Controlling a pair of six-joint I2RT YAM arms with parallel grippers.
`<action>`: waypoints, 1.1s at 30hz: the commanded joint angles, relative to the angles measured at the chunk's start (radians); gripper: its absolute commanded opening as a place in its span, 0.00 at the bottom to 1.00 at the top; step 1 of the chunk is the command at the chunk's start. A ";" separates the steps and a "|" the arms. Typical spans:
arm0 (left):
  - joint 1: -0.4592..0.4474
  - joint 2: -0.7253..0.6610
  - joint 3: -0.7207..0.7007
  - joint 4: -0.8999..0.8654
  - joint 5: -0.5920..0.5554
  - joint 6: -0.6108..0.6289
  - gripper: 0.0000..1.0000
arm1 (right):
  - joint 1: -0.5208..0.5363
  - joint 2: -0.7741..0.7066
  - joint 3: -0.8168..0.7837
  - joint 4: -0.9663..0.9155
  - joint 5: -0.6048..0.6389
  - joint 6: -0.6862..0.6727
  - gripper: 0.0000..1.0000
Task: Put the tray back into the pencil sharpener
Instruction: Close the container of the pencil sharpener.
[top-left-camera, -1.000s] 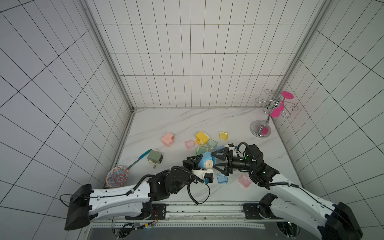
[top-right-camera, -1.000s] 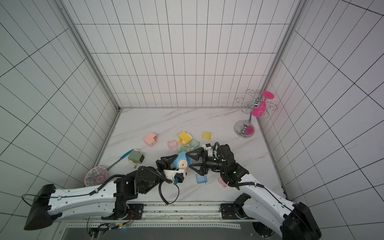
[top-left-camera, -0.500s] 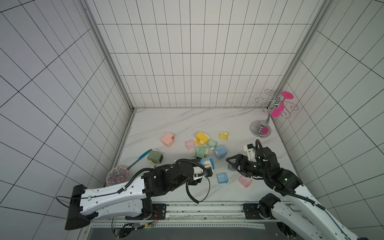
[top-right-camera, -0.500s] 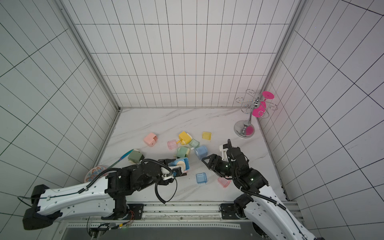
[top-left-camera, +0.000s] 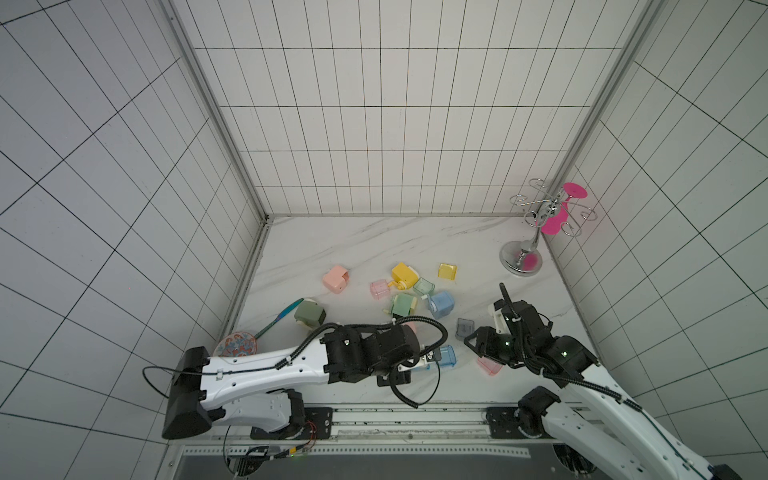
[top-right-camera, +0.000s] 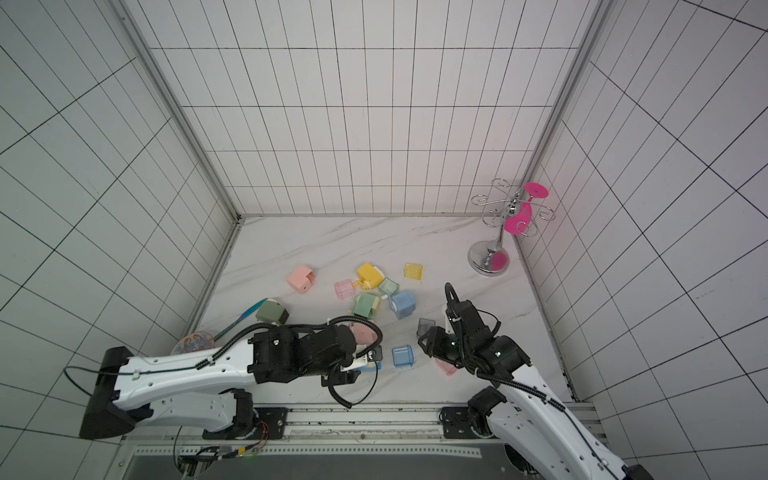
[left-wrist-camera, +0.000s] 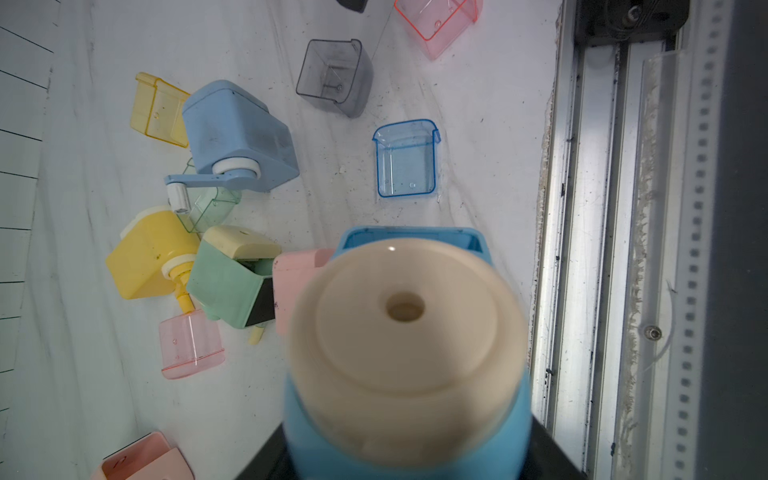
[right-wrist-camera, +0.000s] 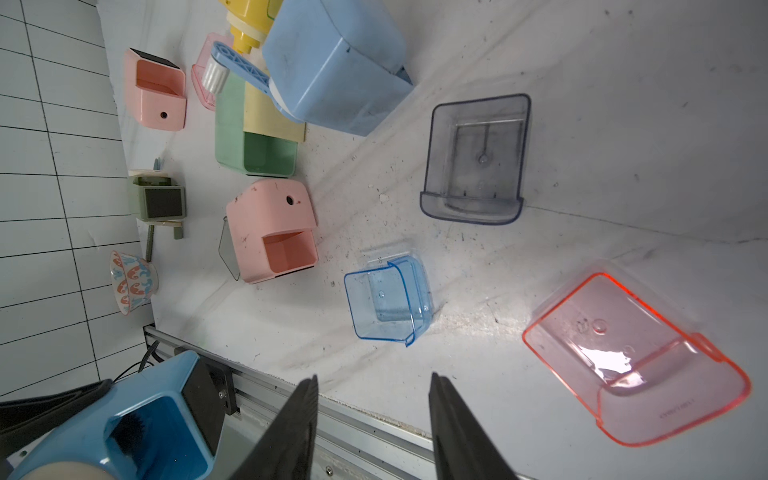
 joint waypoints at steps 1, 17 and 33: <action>-0.002 0.067 0.046 -0.036 0.032 -0.046 0.20 | -0.005 0.005 -0.065 0.038 -0.028 -0.015 0.44; 0.042 0.342 0.117 -0.001 0.099 -0.058 0.25 | -0.006 0.073 -0.233 0.317 -0.118 0.015 0.40; 0.113 0.439 0.171 -0.039 0.068 0.000 0.27 | -0.002 0.186 -0.271 0.438 -0.131 -0.018 0.39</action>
